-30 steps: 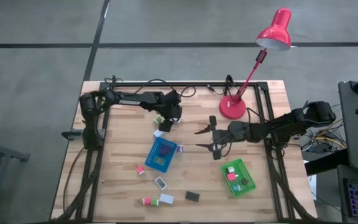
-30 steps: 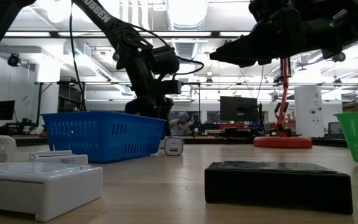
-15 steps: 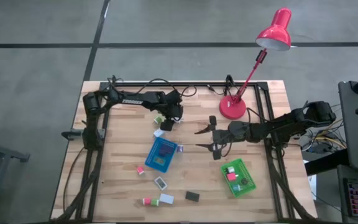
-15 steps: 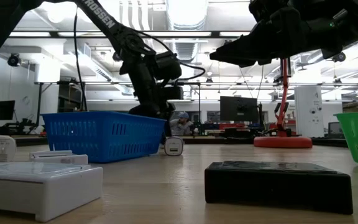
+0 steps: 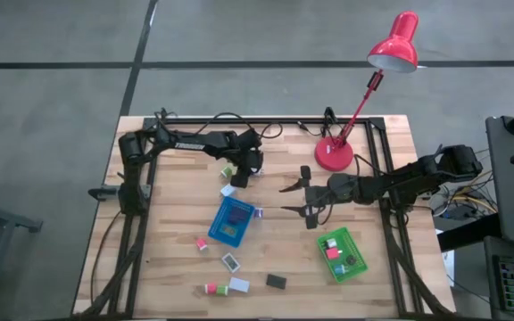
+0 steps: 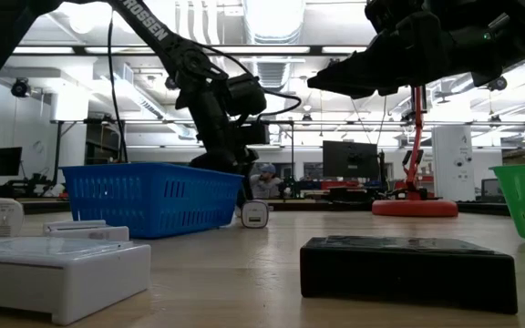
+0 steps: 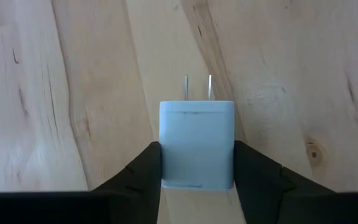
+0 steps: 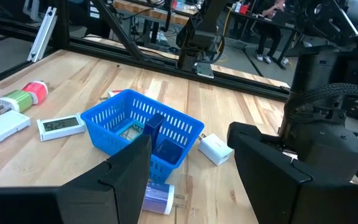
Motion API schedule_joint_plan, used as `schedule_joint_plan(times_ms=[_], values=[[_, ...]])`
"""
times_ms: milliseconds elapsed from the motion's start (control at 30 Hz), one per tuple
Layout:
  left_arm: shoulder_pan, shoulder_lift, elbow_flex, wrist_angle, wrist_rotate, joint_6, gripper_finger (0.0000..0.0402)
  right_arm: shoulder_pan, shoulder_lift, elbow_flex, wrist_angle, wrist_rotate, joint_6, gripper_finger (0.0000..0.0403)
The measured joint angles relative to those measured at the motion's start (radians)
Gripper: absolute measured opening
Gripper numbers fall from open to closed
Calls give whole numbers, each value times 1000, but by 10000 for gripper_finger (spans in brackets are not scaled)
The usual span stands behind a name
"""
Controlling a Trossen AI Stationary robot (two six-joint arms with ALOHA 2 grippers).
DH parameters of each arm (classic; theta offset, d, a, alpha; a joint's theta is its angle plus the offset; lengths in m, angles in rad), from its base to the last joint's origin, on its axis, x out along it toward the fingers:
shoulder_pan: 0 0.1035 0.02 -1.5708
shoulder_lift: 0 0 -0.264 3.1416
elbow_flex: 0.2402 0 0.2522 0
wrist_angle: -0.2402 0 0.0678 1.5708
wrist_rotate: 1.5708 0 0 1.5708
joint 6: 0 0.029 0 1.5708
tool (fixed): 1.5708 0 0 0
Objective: Pick & Place Office items
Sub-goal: Put the top white charger adapter into the green bin
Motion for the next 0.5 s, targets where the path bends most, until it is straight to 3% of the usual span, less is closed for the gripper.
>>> schedule_joint_plan(times_ms=[500], values=[[-4, -27, -6, 13, 7, -33, 156, 0, 0, 0, -1, 0, 1, 226]])
